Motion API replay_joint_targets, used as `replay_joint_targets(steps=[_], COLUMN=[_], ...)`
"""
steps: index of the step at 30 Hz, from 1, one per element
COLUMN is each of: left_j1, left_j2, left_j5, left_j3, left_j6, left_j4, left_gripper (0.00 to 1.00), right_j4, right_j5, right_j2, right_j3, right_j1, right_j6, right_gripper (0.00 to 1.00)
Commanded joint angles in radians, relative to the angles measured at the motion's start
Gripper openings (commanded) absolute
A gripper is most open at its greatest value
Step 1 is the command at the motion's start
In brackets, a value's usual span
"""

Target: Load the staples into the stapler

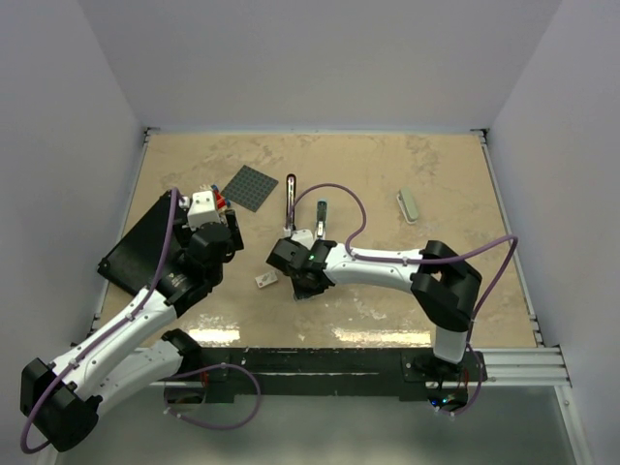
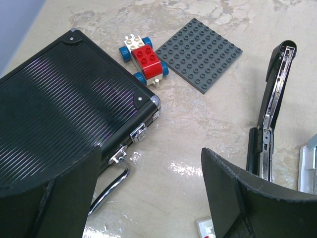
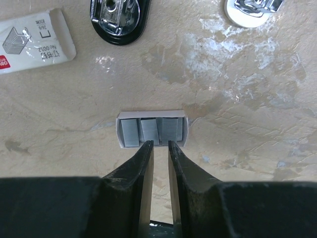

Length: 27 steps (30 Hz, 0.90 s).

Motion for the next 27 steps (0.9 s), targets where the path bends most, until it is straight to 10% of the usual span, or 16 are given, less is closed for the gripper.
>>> replay_joint_targets(steps=[1, 27], left_j1=[-0.005, -0.007], left_j2=[-0.003, -0.013], left_j5=[-0.032, -0.035], left_j3=[-0.006, -0.011], left_j6=[0.022, 0.029], left_j4=[0.039, 0.040], left_gripper=[0.86, 0.86], right_j4=[-0.003, 0.014], right_j5=[0.042, 0.047], right_j2=[-0.003, 0.038], right_j3=[0.022, 0.006], right_j1=[-0.017, -0.032], right_j6=[0.024, 0.020], right_gripper=[0.21, 0.18])
